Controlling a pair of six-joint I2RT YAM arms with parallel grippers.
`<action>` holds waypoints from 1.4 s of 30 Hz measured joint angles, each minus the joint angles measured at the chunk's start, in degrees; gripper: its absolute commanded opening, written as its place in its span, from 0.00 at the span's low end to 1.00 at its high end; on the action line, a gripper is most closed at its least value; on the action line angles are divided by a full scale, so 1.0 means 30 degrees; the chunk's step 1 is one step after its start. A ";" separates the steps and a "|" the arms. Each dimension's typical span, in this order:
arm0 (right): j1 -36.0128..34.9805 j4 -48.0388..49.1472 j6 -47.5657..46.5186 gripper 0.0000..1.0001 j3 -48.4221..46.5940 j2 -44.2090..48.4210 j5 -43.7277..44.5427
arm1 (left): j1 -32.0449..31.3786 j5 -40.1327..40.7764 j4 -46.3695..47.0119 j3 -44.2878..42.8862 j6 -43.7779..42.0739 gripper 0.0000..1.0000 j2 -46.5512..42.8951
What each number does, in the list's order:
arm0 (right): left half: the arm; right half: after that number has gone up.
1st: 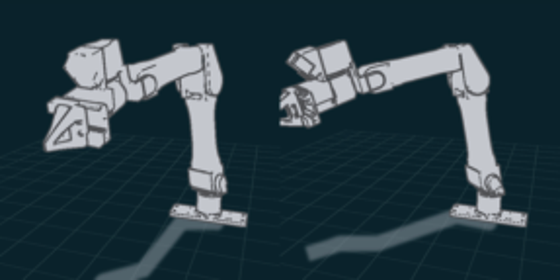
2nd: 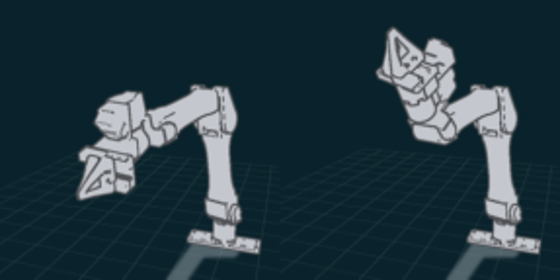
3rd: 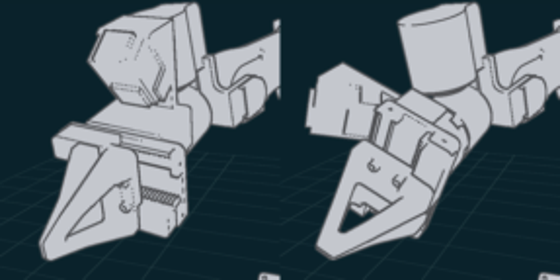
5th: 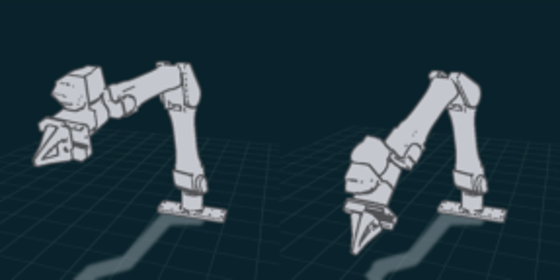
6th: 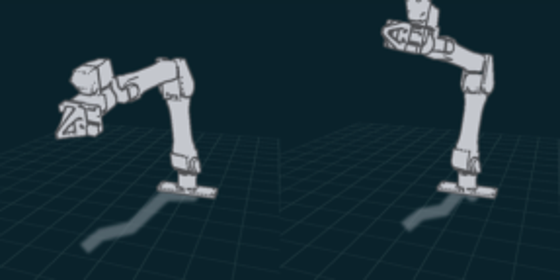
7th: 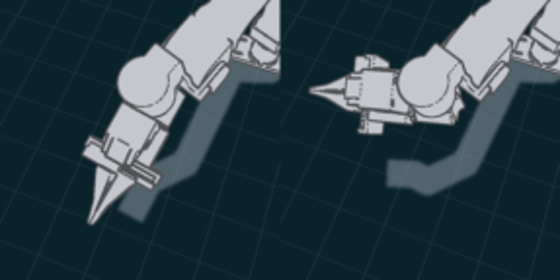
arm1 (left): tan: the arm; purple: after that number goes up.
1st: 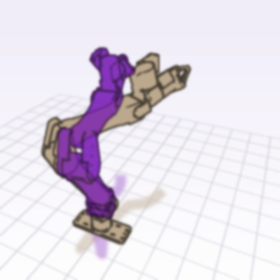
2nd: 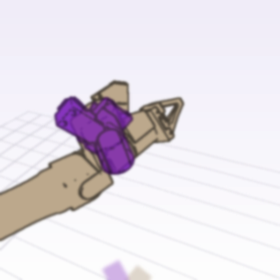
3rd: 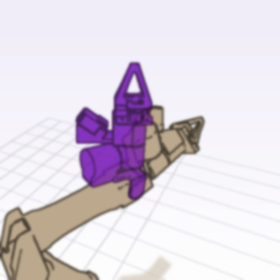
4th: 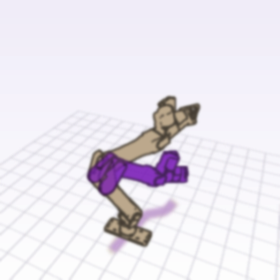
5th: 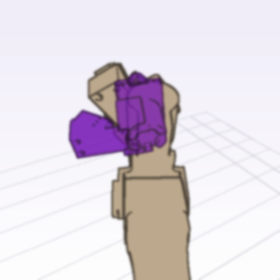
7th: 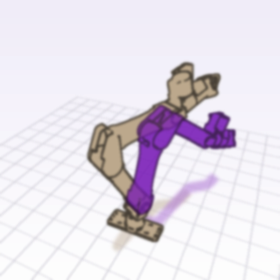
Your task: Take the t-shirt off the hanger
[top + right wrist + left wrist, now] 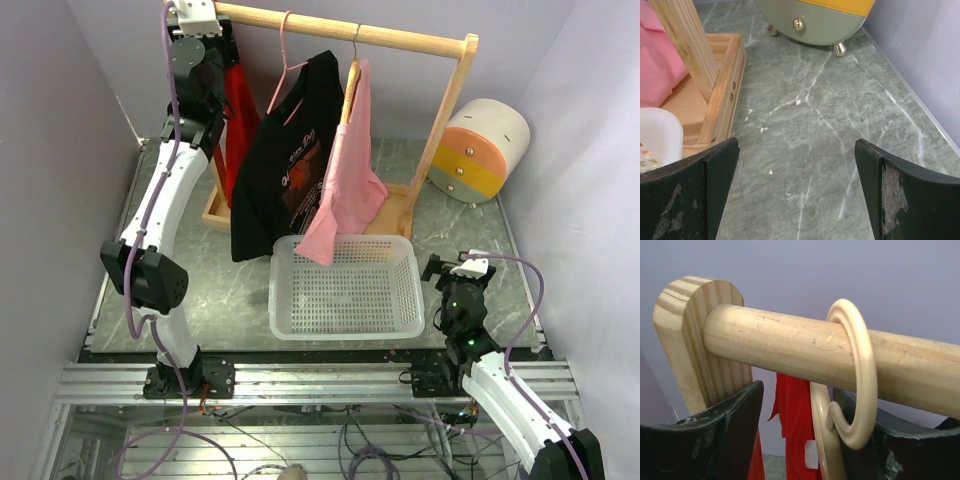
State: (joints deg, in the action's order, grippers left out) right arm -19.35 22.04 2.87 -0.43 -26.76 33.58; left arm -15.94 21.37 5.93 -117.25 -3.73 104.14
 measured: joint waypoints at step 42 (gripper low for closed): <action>0.0000 0.0000 0.0000 1.00 0.0000 0.0000 0.0000 | 0.0051 -0.3898 -0.3956 -0.0765 -0.0772 0.07 -0.0801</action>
State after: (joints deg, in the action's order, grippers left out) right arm -19.35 22.04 2.87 -0.43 -26.76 33.58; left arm -15.79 9.67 -5.93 -119.55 -6.04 101.73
